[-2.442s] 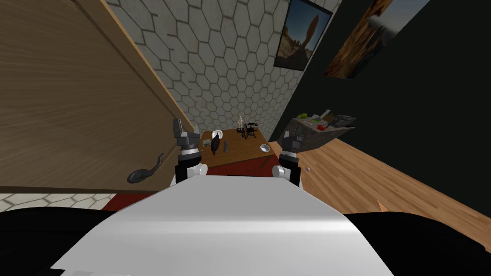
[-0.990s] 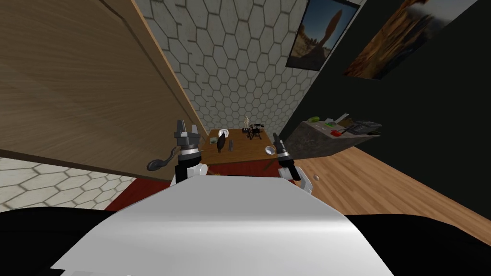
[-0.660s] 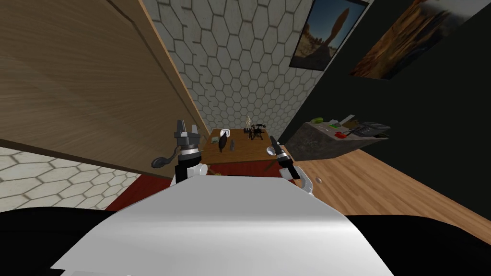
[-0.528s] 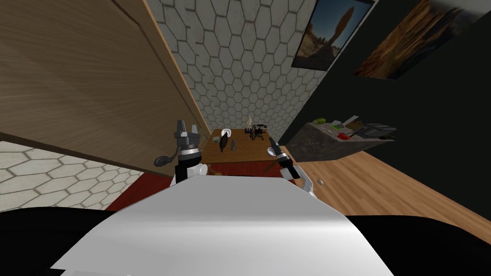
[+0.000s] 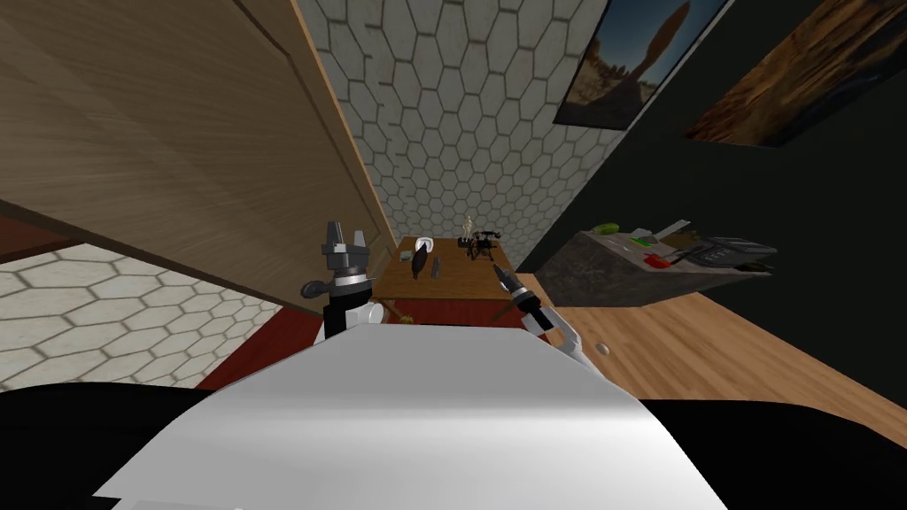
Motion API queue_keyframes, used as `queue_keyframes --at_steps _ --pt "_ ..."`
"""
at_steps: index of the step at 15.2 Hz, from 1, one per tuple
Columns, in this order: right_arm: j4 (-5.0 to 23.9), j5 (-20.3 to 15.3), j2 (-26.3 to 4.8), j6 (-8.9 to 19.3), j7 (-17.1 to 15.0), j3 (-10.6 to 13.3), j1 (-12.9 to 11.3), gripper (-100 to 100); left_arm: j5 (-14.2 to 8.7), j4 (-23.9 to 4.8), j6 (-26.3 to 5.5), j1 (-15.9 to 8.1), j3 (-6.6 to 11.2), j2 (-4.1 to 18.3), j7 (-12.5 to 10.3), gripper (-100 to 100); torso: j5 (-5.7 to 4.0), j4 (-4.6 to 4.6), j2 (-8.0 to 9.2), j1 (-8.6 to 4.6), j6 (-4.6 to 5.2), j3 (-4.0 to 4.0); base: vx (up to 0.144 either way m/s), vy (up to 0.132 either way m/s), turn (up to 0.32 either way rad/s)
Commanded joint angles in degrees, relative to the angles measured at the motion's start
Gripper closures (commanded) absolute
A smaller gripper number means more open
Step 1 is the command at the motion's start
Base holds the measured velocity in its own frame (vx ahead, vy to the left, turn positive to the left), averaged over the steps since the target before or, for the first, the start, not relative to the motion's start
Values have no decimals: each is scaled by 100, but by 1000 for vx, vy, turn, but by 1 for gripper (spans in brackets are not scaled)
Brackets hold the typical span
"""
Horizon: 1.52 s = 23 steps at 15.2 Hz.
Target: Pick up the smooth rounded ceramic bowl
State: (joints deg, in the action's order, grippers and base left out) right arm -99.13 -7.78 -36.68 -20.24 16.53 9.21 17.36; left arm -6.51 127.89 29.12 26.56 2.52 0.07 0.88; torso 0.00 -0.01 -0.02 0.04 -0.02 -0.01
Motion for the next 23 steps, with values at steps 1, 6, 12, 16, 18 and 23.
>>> queue_keyframes --at_steps 1,6,12,16,18,23 --pt "171 -46 -90 13 29 42 -47 -100 0 0 0 0 0 0 0 0 0 0 0 0 0 0 0 8 63" --pt "834 -367 -469 25 240 312 -199 -100 0 0 0 0 0 0 0 0 1 0 0 2 0 0 -2 17 149" --pt "1518 -701 -809 35 458 595 -355 -100 0 0 0 0 0 0 0 0 1 0 0 2 -1 0 0 17 129" --pt "1864 -871 -967 38 568 740 -434 -100 0 0 0 1 0 0 0 0 1 1 2 1 3 1 -2 14 93" --pt "2151 -1040 -1117 41 679 885 -512 -100 0 0 0 0 0 0 0 0 1 1 1 0 -2 1 -1 16 171" --pt "2686 -1378 -1393 47 898 1174 -664 -100 0 0 0 0 0 0 0 0 1 1 2 0 0 1 -2 11 124"
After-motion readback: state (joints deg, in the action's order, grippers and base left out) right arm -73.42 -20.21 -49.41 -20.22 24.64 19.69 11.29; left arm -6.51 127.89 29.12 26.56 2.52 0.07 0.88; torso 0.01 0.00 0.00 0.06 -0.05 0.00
